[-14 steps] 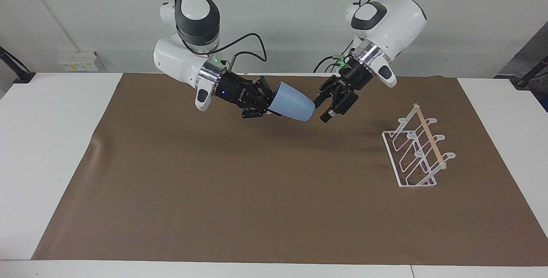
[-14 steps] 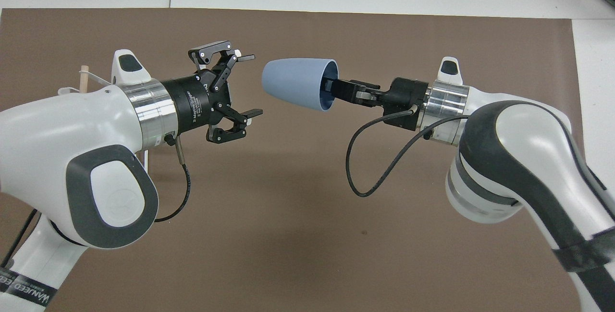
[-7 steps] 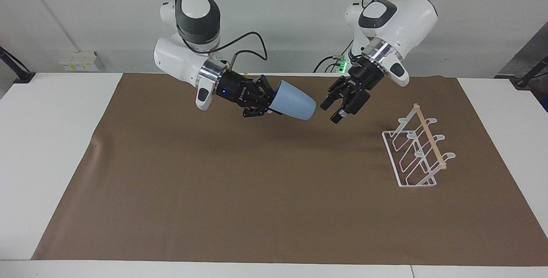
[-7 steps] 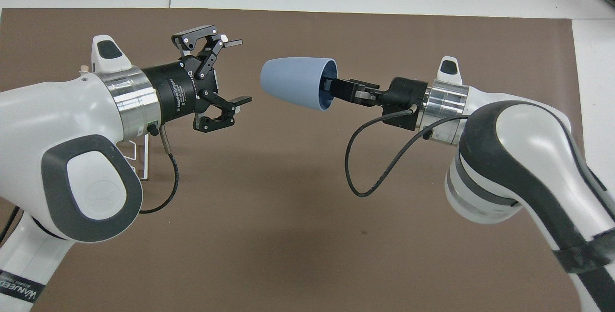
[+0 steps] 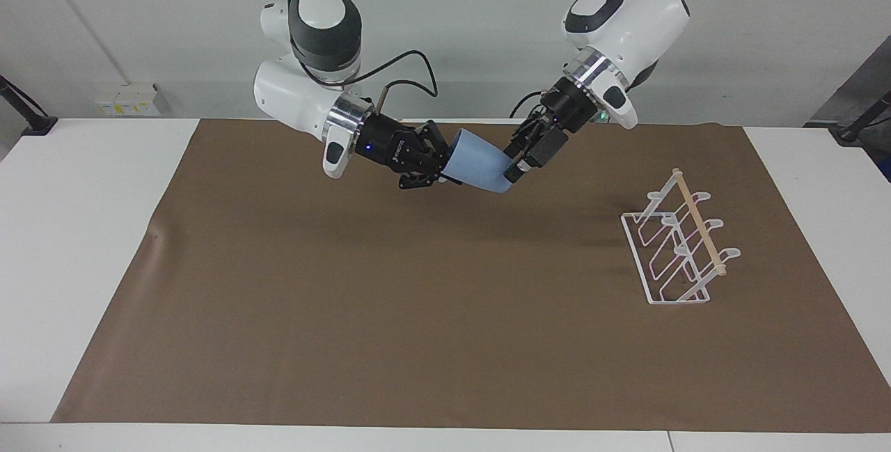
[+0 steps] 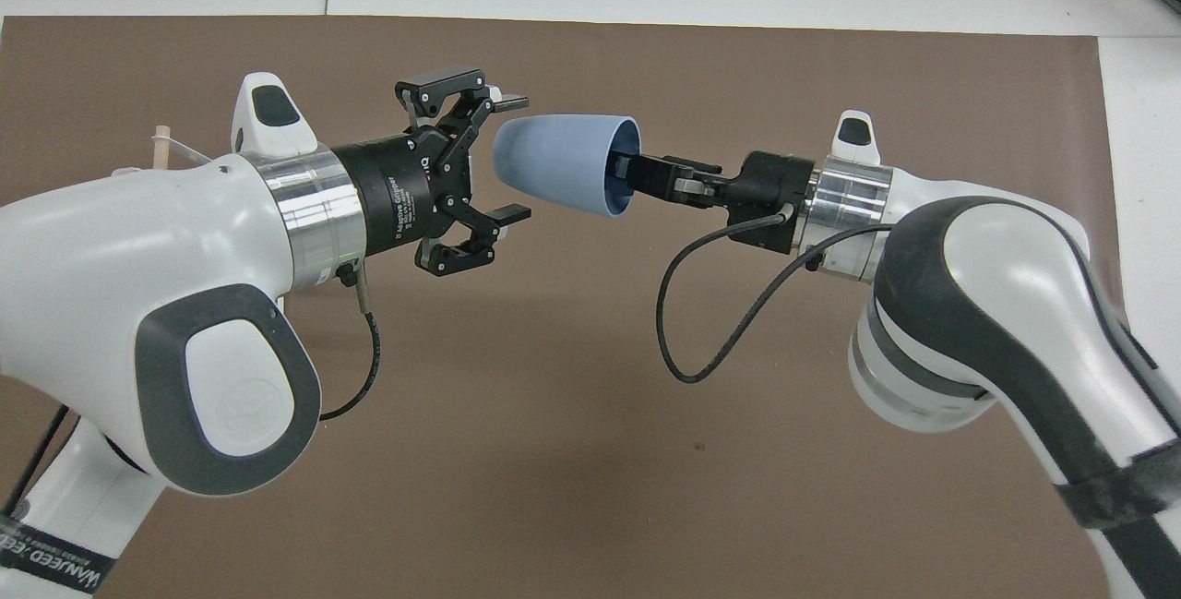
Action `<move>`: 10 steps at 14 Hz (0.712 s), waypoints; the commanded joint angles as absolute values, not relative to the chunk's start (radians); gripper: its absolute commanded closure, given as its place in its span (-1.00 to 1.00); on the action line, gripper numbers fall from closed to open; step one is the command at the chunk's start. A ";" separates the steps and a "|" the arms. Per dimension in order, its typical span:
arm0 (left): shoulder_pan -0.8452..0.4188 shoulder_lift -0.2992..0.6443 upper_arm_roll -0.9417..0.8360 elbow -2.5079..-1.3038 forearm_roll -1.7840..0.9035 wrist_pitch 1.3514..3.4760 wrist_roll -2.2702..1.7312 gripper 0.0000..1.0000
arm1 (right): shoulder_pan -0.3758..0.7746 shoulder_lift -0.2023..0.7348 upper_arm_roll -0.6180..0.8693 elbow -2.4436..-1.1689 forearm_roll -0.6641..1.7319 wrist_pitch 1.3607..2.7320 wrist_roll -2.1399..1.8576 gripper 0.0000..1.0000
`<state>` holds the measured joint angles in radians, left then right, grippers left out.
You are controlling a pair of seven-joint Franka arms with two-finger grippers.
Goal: Hang cup on cup holder
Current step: 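Bring the cup toward the left gripper while the left gripper approaches, then close the left gripper on the cup base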
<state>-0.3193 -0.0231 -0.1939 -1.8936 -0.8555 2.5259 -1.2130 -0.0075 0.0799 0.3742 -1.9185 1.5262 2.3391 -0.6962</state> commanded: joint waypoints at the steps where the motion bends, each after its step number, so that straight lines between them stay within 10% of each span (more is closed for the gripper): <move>1: -0.324 -0.015 -0.190 -1.879 -0.838 2.502 -1.201 -1.00 | -0.023 0.071 0.396 -1.921 1.554 2.367 -0.678 1.00; 8: -0.333 -0.008 -0.190 -1.884 -0.838 2.516 -1.177 -1.00 | -0.023 0.071 0.396 -1.921 1.554 2.367 -0.676 1.00; 10: -0.333 -0.005 -0.190 -1.882 -0.838 2.540 -1.177 -0.63 | -0.021 0.071 0.397 -1.921 1.554 2.388 -0.678 1.00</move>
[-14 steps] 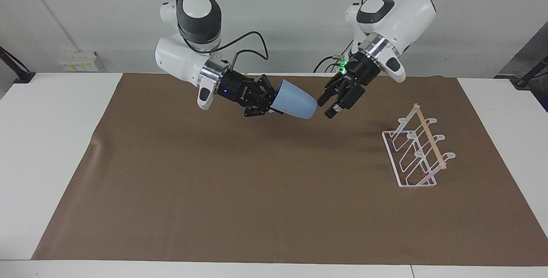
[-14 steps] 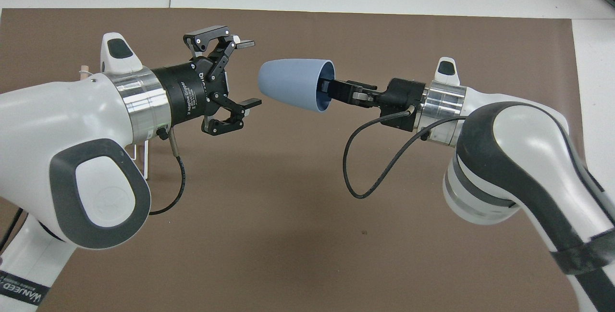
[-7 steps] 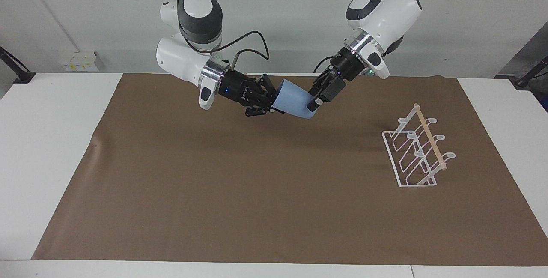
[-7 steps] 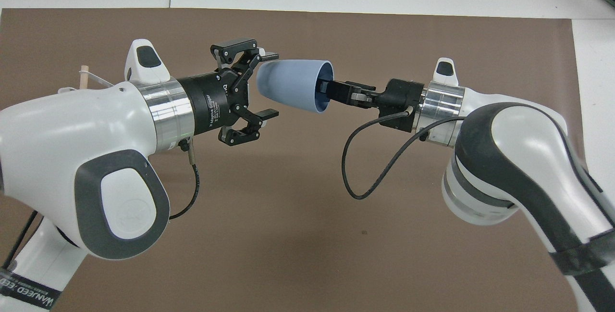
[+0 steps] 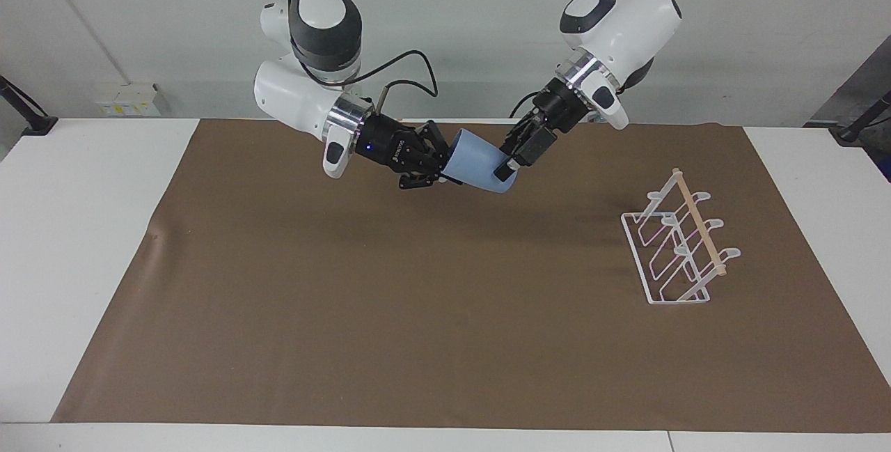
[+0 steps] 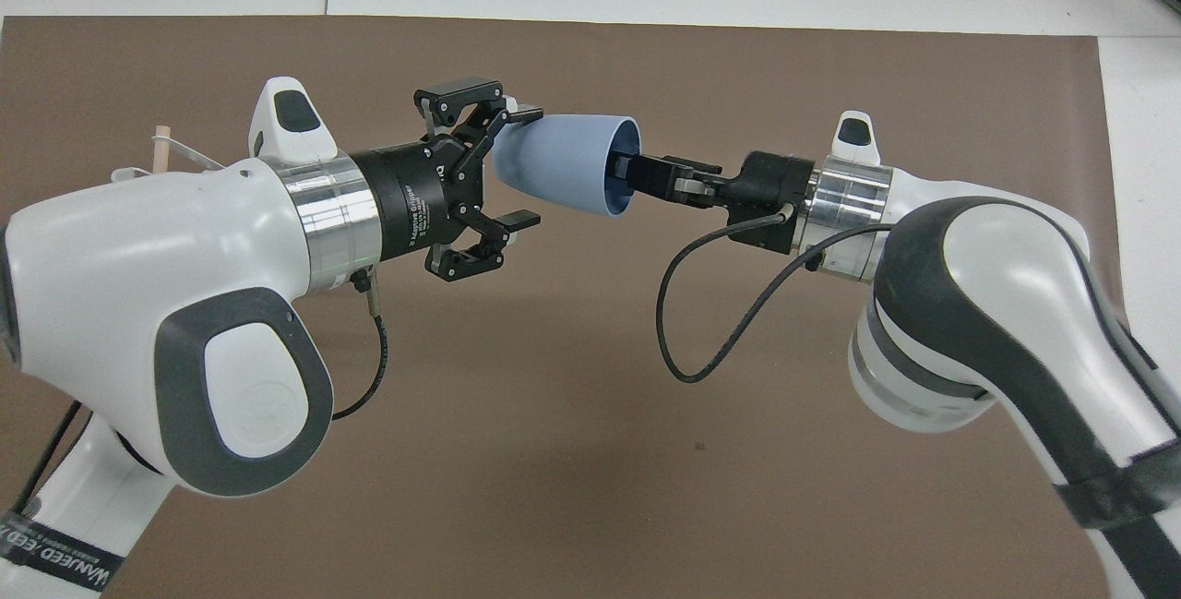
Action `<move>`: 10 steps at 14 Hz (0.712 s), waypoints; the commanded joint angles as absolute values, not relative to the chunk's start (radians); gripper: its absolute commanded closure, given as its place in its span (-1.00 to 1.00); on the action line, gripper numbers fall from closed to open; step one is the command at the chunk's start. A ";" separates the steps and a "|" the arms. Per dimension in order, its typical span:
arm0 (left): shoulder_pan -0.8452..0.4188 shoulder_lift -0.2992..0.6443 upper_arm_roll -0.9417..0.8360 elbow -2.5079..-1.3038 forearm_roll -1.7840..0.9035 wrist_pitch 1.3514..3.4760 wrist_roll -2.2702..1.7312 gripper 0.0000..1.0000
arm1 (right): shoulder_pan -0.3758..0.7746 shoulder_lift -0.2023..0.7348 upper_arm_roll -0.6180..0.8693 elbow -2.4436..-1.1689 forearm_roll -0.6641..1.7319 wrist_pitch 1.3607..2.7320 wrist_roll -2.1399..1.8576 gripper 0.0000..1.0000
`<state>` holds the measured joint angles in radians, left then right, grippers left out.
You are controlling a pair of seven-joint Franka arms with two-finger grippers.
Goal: Hang cup on cup holder
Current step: 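Close the left gripper on the cup base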
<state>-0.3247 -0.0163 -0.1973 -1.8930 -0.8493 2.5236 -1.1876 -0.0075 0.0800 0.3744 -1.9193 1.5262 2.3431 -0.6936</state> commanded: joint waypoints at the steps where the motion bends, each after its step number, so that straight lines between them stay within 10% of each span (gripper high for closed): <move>1: -0.334 -0.003 -0.190 -1.882 -0.839 2.549 -1.177 -0.39 | -0.021 0.074 0.411 -1.921 1.554 2.422 -0.678 1.00; 7: -0.351 -0.002 -0.195 -1.885 -0.838 2.600 -1.170 1.00 | -0.021 0.077 0.433 -1.921 1.554 2.450 -0.678 1.00; 10: -0.351 -0.002 -0.195 -1.887 -0.839 2.600 -1.180 1.00 | -0.023 0.077 0.433 -1.921 1.554 2.450 -0.678 1.00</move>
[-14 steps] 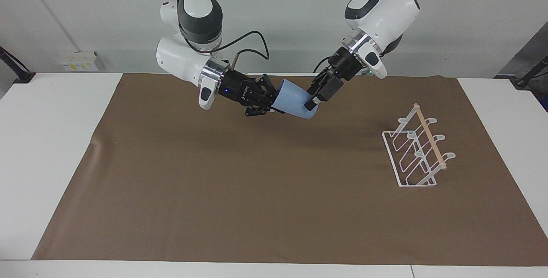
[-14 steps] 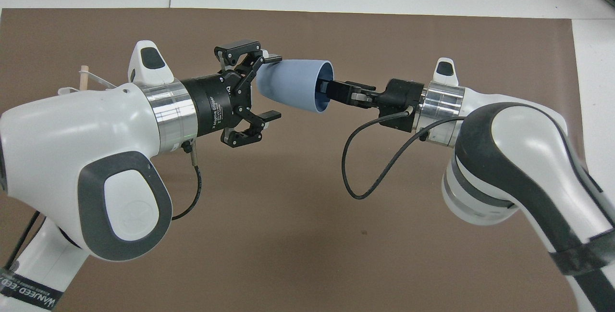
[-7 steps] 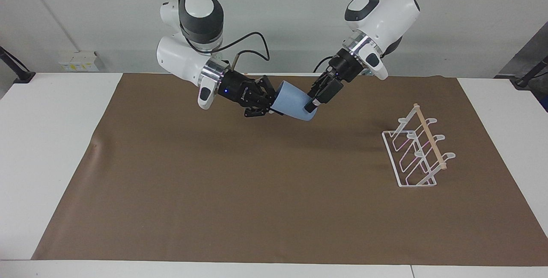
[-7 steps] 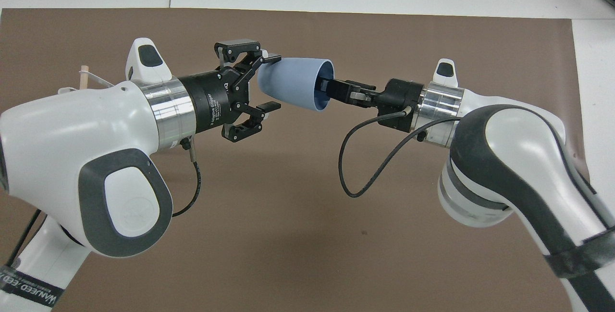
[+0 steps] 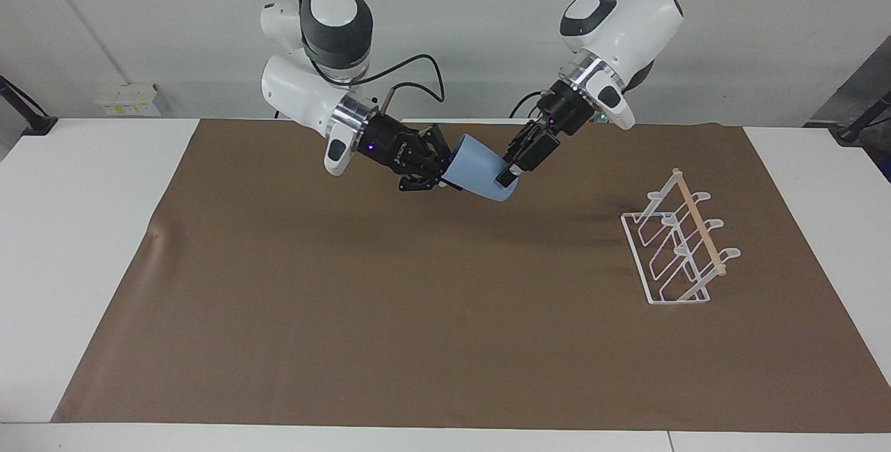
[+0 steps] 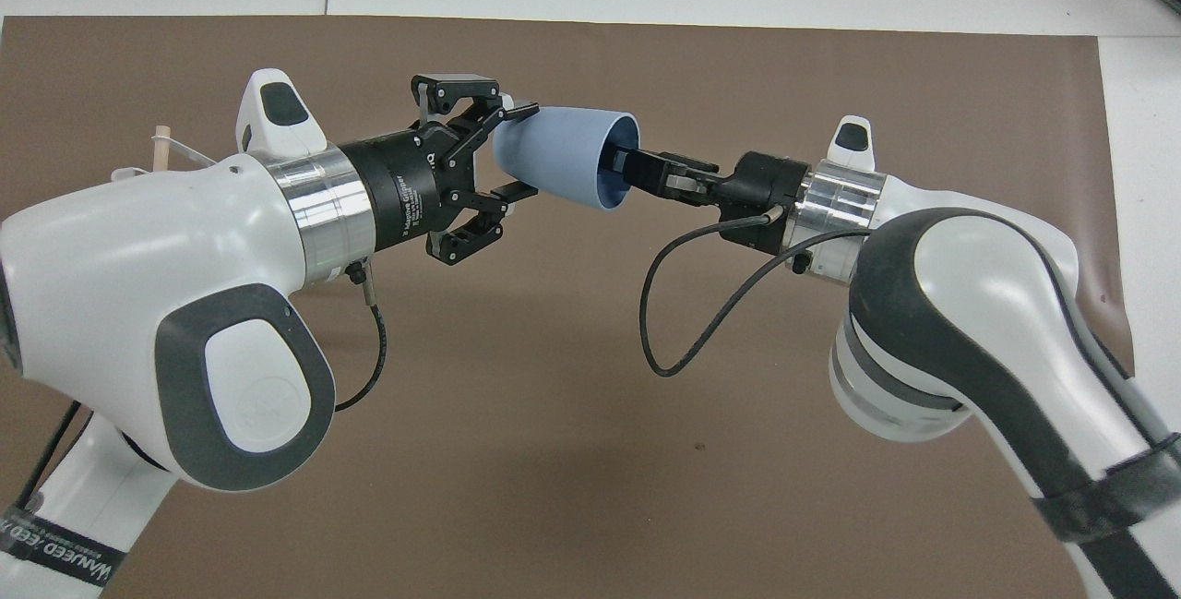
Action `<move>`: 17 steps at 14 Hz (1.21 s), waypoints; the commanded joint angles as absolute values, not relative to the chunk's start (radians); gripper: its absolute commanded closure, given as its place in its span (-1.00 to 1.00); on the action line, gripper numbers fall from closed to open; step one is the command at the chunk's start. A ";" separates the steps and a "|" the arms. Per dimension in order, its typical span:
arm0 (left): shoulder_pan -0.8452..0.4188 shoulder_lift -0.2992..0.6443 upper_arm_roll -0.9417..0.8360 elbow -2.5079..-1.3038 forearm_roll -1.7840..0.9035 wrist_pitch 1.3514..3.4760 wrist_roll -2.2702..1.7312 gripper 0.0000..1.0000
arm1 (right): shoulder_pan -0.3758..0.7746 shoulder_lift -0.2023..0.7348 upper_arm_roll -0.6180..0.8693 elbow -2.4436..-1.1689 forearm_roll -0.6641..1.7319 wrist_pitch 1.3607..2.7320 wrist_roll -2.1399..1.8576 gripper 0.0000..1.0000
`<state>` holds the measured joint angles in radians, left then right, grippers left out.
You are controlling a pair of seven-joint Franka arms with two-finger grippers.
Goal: Hang cup on cup holder
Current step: 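Close the left gripper on the cup base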
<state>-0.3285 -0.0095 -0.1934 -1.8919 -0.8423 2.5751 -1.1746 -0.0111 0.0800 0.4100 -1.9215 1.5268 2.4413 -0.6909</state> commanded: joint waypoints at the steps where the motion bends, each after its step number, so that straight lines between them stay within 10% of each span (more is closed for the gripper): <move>1: -0.350 -0.002 -0.195 -1.887 -0.841 2.600 -1.181 1.00 | -0.023 0.077 0.433 -1.921 1.554 2.450 -0.678 1.00; 11: -0.336 -0.002 -0.196 -1.890 -0.851 2.594 -1.190 1.00 | -0.023 0.078 0.433 -1.921 1.551 2.453 -0.681 1.00; 12: -0.336 -0.002 -0.196 -1.891 -0.851 2.594 -1.192 1.00 | -0.023 0.078 0.433 -1.921 1.551 2.454 -0.683 0.85; 14: -0.336 -0.003 -0.196 -1.893 -0.853 2.594 -1.192 1.00 | -0.023 0.078 0.433 -1.921 1.552 2.456 -0.675 -0.99; 17: -0.334 -0.003 -0.196 -1.896 -0.854 2.594 -1.192 1.00 | -0.023 0.078 0.433 -1.921 1.552 2.456 -0.673 -1.00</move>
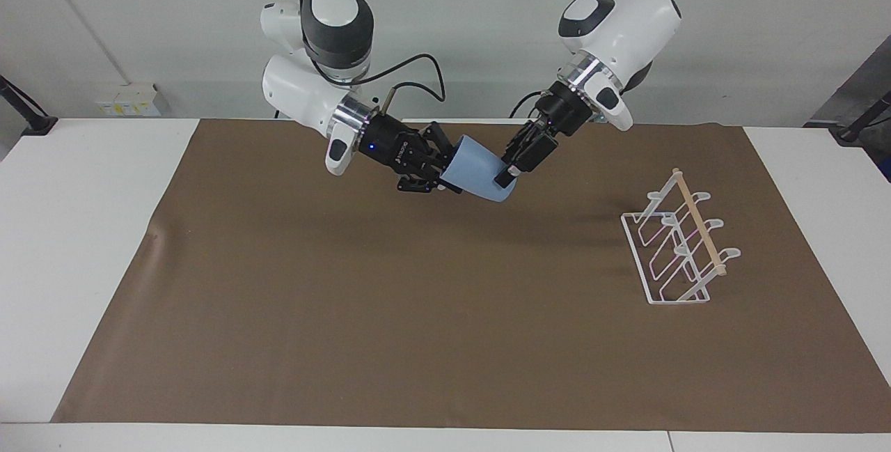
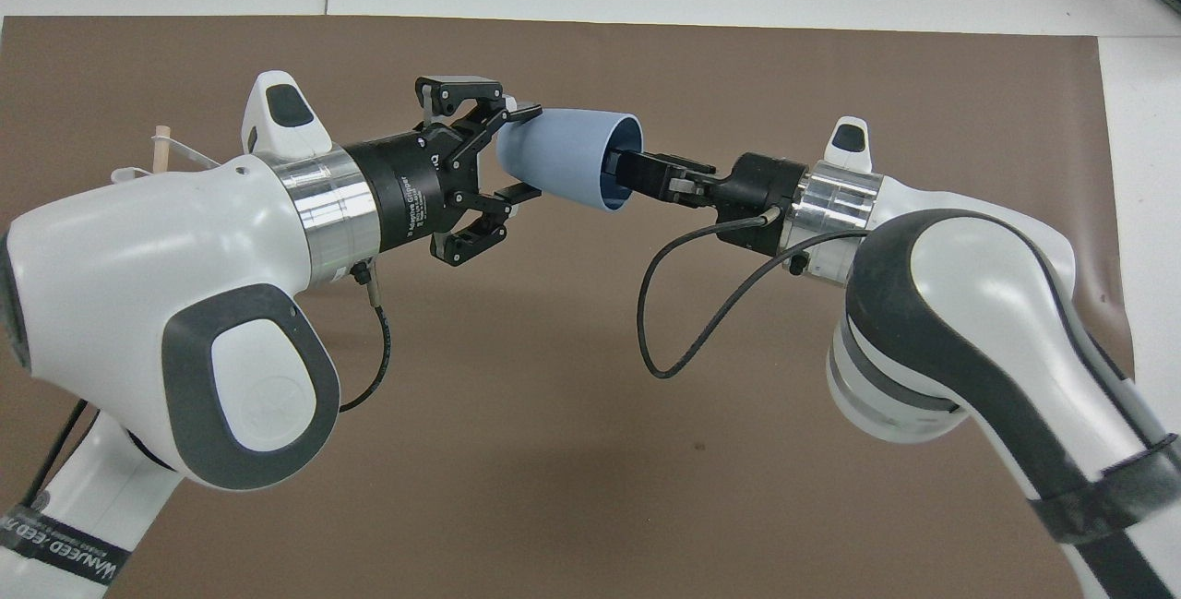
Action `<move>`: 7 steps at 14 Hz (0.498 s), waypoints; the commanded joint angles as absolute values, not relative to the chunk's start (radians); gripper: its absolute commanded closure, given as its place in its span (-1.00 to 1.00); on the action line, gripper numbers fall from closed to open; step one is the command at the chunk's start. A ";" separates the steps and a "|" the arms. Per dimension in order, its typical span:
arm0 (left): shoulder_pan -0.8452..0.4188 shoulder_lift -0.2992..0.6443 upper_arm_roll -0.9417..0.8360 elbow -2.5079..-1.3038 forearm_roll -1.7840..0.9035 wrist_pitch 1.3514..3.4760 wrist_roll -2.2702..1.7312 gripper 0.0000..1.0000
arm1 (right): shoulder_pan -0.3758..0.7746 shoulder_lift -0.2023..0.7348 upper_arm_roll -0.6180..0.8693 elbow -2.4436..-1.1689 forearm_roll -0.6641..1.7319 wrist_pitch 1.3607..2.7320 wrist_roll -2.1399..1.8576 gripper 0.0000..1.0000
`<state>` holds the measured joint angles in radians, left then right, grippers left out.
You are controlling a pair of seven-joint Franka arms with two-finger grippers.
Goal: Hang cup on cup holder
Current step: 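Close the left gripper on the cup base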
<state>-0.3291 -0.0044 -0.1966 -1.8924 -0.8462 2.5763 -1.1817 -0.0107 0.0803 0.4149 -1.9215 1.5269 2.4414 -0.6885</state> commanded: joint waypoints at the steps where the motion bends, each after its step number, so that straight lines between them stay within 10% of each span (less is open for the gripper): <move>1: -0.334 -0.003 -0.196 -1.896 -0.854 2.594 -1.192 1.00 | -0.023 0.078 0.433 -1.921 1.552 2.456 -0.673 -1.00; 7: -0.313 -0.005 -0.192 -1.904 -0.848 2.586 -1.186 1.00 | -0.025 0.078 0.431 -1.921 1.551 2.457 -0.673 -1.00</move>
<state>-0.3266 -0.0005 -0.1938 -1.8930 -0.8465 2.5763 -1.1825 -0.0107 0.0803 0.4151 -1.9215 1.5270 2.4414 -0.6873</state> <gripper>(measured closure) 0.304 0.000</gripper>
